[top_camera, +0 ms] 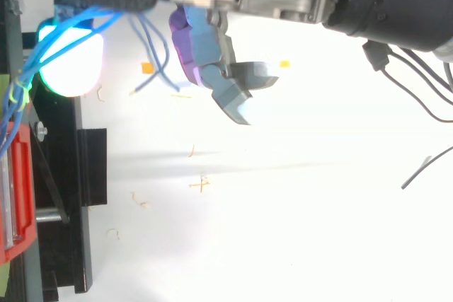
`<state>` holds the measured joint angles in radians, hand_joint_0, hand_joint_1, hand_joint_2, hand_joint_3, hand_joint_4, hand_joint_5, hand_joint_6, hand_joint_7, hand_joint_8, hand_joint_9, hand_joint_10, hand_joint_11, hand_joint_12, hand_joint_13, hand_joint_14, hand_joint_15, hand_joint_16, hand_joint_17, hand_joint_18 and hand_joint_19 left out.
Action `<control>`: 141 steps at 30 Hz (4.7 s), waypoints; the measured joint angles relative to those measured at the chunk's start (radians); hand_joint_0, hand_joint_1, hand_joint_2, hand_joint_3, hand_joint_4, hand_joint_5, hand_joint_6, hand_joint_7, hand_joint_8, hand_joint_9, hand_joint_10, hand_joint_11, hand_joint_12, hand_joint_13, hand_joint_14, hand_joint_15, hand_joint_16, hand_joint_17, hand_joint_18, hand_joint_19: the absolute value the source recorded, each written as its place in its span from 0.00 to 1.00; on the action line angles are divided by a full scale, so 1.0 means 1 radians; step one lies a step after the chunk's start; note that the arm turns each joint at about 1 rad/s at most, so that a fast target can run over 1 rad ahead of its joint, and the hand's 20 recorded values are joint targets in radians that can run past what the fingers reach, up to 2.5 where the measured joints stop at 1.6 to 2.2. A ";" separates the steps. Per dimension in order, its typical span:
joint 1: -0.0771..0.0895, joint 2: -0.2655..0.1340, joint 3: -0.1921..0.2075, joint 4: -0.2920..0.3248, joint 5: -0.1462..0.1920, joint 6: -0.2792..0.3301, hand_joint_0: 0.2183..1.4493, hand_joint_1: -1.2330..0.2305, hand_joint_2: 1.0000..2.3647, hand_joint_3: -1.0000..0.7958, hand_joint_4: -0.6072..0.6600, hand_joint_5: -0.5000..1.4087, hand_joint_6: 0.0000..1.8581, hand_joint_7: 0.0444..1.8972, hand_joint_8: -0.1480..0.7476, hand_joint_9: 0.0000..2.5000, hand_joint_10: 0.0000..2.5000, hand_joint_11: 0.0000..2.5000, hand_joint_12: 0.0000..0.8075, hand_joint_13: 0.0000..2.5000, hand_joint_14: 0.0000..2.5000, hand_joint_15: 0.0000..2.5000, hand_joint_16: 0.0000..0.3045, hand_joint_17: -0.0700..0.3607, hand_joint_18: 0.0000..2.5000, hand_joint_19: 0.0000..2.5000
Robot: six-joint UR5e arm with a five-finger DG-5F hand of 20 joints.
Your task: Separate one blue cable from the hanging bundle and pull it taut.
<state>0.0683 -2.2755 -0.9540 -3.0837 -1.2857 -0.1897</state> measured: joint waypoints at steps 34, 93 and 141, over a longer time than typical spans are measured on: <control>0.007 0.001 -0.063 0.144 -0.022 -0.302 0.29 0.68 0.00 0.28 0.58 0.33 0.27 0.62 0.29 0.82 0.01 0.19 0.42 0.73 0.01 0.49 0.17 0.44 0.45 0.35; 0.021 0.000 -0.170 0.149 -0.004 -0.112 0.40 0.27 0.02 0.50 0.65 0.32 0.27 0.59 0.33 0.81 0.01 0.22 0.39 0.70 0.01 0.45 0.16 0.41 0.43 0.34; -0.009 0.001 -0.259 0.519 -0.154 -0.844 0.40 0.28 0.02 0.50 0.66 0.32 0.27 0.56 0.34 0.81 0.01 0.24 0.38 0.70 0.01 0.45 0.15 0.41 0.43 0.34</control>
<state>0.0597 -2.2748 -1.2126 -2.5650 -1.4396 -1.0335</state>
